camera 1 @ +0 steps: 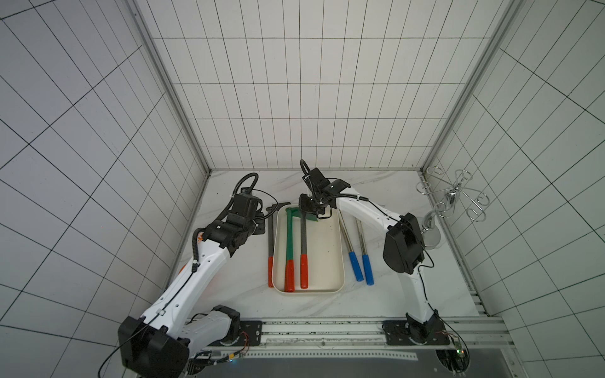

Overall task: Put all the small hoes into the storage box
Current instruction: Place the hoe in the storage box.

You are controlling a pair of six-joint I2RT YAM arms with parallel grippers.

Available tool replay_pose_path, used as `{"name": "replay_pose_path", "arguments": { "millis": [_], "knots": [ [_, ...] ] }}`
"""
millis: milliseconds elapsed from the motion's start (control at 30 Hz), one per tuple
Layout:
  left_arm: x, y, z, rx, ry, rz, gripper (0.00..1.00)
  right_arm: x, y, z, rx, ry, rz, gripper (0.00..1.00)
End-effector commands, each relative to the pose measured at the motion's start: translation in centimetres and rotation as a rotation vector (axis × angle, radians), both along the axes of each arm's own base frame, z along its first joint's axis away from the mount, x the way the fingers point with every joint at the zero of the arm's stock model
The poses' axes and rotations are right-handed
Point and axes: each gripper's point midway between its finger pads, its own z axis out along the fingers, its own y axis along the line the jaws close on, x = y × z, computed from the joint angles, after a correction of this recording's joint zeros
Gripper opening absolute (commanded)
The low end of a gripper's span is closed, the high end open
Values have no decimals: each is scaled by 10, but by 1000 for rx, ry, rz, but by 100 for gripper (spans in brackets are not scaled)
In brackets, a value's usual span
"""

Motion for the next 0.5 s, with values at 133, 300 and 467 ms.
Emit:
{"name": "replay_pose_path", "arguments": {
  "millis": [133,300,467],
  "knots": [
    [2,4,2,1,-31,16,48,16,30,55,142,-90,18,0],
    [2,4,1,0,-31,16,48,17,35,49,155,-77,25,0],
    [2,5,-1,3,-26,18,48,17,38,44,165,-66,28,0]
  ]
}}
